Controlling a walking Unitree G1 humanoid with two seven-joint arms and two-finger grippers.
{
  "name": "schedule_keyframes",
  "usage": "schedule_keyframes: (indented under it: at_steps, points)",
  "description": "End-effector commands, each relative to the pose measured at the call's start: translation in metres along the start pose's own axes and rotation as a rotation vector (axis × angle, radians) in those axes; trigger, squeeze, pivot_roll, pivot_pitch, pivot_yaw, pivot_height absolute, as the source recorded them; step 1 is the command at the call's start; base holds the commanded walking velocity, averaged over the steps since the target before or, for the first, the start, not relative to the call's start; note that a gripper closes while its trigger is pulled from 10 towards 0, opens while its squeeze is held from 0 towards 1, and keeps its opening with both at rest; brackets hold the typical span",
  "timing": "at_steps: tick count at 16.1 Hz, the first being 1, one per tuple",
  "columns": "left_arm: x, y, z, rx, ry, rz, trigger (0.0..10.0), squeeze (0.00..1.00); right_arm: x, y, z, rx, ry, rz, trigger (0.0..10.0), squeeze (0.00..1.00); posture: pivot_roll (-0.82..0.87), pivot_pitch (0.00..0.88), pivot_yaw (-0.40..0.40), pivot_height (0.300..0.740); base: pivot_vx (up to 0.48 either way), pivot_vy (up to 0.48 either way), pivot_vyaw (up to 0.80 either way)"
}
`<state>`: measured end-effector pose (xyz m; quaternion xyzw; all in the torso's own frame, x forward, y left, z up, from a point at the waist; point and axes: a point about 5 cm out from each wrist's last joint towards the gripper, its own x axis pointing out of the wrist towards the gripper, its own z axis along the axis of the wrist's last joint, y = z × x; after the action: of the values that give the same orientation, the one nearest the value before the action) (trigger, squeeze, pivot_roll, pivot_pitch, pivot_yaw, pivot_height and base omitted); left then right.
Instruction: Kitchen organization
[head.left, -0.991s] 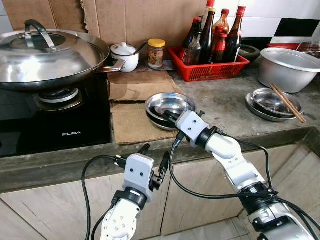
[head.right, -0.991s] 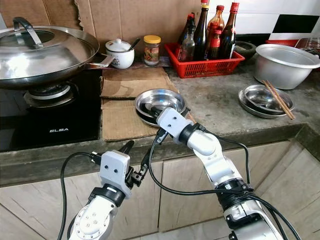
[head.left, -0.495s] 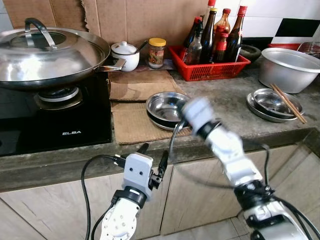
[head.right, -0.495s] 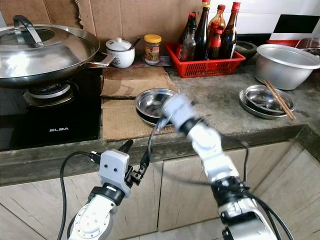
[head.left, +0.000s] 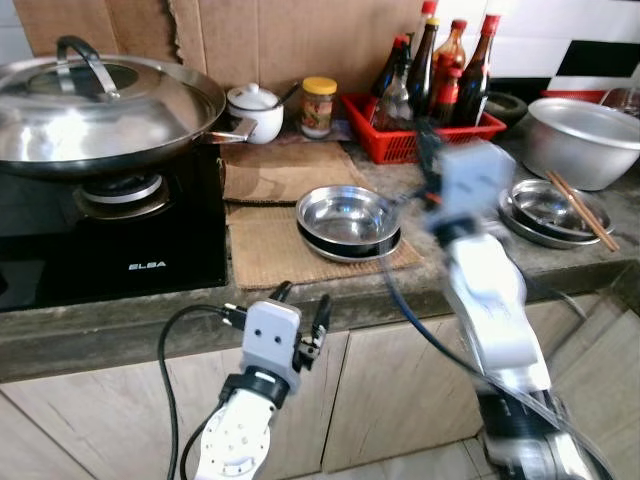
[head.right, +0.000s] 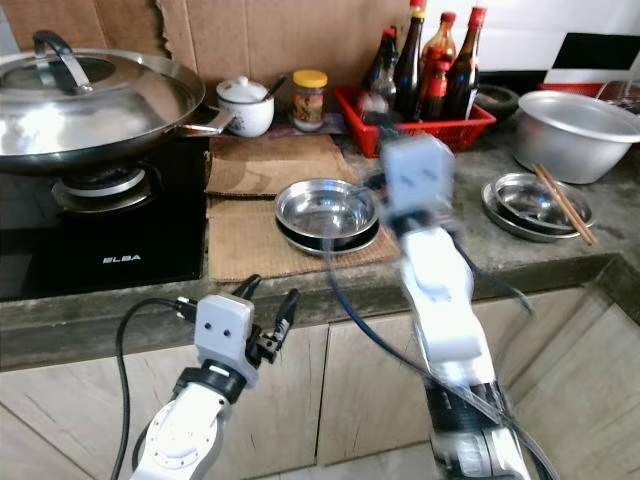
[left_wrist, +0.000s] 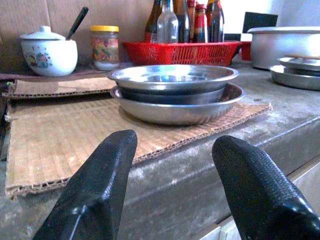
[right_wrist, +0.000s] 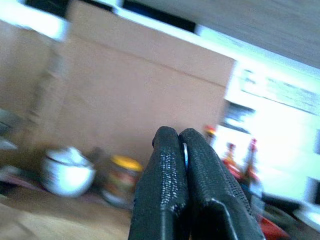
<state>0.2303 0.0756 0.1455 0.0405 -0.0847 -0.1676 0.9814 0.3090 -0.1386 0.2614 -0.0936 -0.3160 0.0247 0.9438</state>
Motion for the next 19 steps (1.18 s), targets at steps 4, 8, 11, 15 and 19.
schedule_keyframes:
  at_steps: [4, 8, 11, 15, 19]
  points:
    - [0.004, -0.001, 0.004, 0.011, -0.020, -0.006, 10.0, 0.00, -0.036, -0.017, -0.008, -0.043, 0.115, -0.129, 0.0, 0.00, 0.09, 0.000, -0.063, 0.740, 0.000, 0.000, 0.00]
    - [0.005, -0.001, 0.004, 0.012, -0.025, -0.009, 10.0, 0.00, -0.047, -0.010, -0.005, 0.003, 0.165, -0.140, 0.0, 0.00, 0.08, 0.000, -0.060, 0.740, 0.000, 0.000, 0.00]
    - [0.004, -0.003, 0.003, 0.009, -0.020, -0.018, 10.0, 0.00, -0.051, -0.007, -0.006, 0.007, 0.184, -0.133, 0.0, 0.00, 0.09, 0.000, -0.060, 0.740, 0.000, 0.000, 0.00]
    - [0.003, -0.003, 0.002, 0.015, -0.010, -0.020, 10.0, 0.00, -0.061, 0.002, -0.012, 0.023, 0.247, -0.101, 0.0, 0.00, 0.09, 0.000, -0.063, 0.740, -0.266, 0.000, 0.00]
    - [0.001, -0.004, 0.000, 0.017, -0.005, -0.023, 10.0, 0.00, -0.066, 0.004, -0.014, 0.024, 0.263, -0.099, 0.0, 0.00, 0.08, 0.000, -0.059, 0.740, -0.275, 0.000, 0.00]
